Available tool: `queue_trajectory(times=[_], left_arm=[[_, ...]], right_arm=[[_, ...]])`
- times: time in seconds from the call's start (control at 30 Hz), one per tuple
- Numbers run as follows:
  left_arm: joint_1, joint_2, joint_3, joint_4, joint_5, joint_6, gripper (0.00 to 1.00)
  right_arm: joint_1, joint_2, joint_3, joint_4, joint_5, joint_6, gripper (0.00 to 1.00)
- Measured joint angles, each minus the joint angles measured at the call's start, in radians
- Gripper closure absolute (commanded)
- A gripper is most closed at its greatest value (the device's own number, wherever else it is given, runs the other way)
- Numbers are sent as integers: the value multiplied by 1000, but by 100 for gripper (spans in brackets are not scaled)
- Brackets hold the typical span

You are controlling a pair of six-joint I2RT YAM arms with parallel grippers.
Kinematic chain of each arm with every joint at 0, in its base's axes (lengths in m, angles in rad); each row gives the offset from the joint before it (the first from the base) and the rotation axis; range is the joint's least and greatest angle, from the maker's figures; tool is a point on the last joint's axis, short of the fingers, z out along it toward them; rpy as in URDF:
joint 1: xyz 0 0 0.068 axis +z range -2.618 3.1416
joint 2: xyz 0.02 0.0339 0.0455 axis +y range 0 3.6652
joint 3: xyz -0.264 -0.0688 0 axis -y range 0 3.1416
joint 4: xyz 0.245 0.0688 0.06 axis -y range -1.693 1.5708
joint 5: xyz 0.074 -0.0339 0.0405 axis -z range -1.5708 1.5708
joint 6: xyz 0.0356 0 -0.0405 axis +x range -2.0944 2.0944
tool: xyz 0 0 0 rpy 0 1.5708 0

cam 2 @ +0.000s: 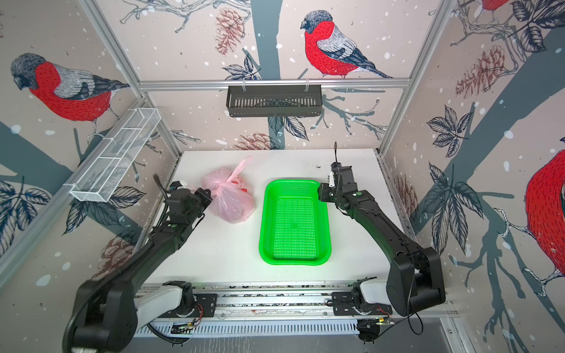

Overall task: Untie the knot of the plastic bag and take out the fruit
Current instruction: Move the plastic bag to the middle-left of the table, then untie the plastic bag at the center of the table.

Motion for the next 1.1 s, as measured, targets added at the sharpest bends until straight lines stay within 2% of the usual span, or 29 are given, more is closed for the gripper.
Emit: queue_trajectory(times=[0.2, 0.37, 0.47, 0.63, 0.83, 1.1], left_arm=[[-55, -359, -99, -220, -12, -51, 96], [-93, -531, -135, -383, -2, -111, 90], [-101, -587, -140, -459, 5, -129, 80], [-103, -597, -108, -545, 21, -126, 58], [-103, -482, 55, -643, -5, -57, 47], [-103, -294, 307, -799, -123, 139, 33]], right_arm=[[153, -4, 39, 11, 22, 19, 47], [275, -4, 75, 26, 57, 39, 47], [336, -4, 79, 42, 82, 56, 47], [436, 8, 98, 53, 119, 69, 47], [549, 50, 154, 55, 153, 77, 47], [679, 179, 261, 71, 174, 77, 47]])
